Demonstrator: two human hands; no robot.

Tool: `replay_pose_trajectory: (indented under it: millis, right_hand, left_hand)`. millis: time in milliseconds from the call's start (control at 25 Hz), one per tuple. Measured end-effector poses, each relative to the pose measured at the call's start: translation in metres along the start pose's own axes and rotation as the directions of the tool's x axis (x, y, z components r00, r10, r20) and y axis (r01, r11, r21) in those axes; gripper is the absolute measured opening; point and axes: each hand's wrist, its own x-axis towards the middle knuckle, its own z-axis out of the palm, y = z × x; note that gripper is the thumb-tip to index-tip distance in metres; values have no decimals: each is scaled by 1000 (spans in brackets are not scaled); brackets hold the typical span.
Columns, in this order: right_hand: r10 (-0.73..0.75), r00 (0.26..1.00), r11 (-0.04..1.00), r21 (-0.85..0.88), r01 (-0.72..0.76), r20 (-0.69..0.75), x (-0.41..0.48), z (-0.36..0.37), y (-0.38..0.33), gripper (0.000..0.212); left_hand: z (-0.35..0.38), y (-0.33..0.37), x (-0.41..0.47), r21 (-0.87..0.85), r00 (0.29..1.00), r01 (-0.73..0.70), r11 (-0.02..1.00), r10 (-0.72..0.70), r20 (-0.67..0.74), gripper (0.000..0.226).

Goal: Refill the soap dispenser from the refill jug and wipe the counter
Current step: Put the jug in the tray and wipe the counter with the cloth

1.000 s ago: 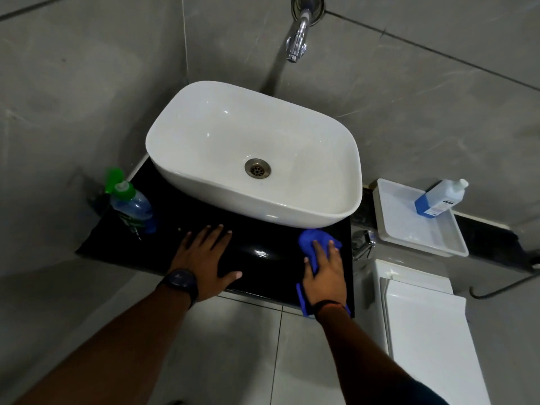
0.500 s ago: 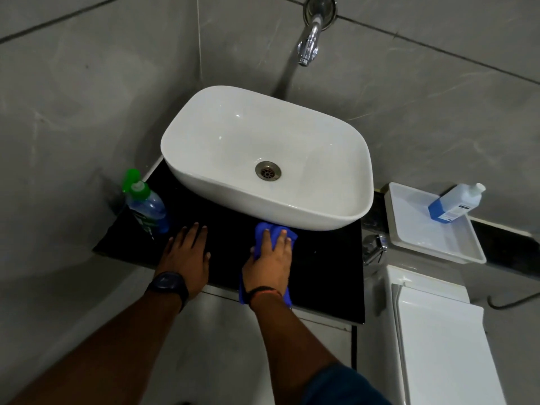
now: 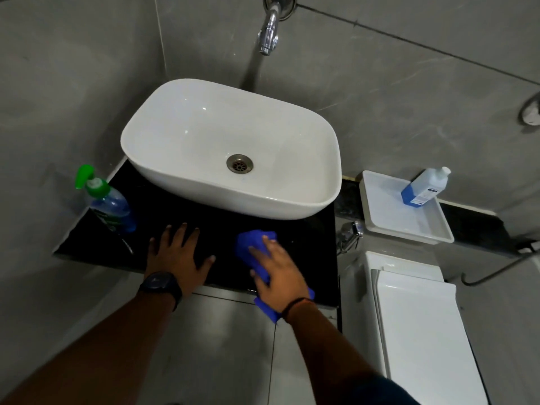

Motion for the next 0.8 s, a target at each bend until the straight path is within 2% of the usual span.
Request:
replay_pose_trajectory:
  millis: [40,120,200,280,400,480,520,560,640,720,800]
  right_hand:
    - [105,991,994,-33,-108,-79,-3,-3,11,50]
    - [335,919,937,-32,-349,-207,-2,-5,21,49]
    - [439,862,893,20,-449,-253,2,-2,17,47]
    - [375,903,927,53,-372,-211,6,1,6,48]
    - [124,992,989,88,-121,-36,1,-4,-9,52]
    - [24,999,998,59,-26,37,-7,-17,-1,53]
    - [26,998,999,34,-28,54,-12,-25,8,55]
    - [84,995,996,19,-85,53,-16,-34,19,56]
    - [297,955,955,33,-296,-18,-25,-63,47,58]
    - [469,871,883,85,-461,-148,-27,-98,85,58]
    - [564,778,825,142,-548,-276,-23,-135,132,57]
  left_hand:
    - [2,3,1,22,1000,1,1000,-1,20,82]
    - [5,6,1,44,999,-11,999,10,42,98]
    - [7,9,2,58,998,-11,998,8,60,103]
    - [5,15,3,54,997,-55,997,52,50,96]
    - [-5,30,10,-4,966,-255,967,254,48,77]
    - [-12,45,19,-63,941,-315,947,321,109,70]
    - [-14,56,23,-106,934,-326,940,337,121,68]
    - [-13,68,26,-152,925,-348,925,365,108,65]
    - [-9,110,35,-219,895,-411,885,437,87,57]
    - [1,167,43,-277,855,-466,840,508,104,51]
    - [18,231,55,-304,805,-518,799,576,141,44]
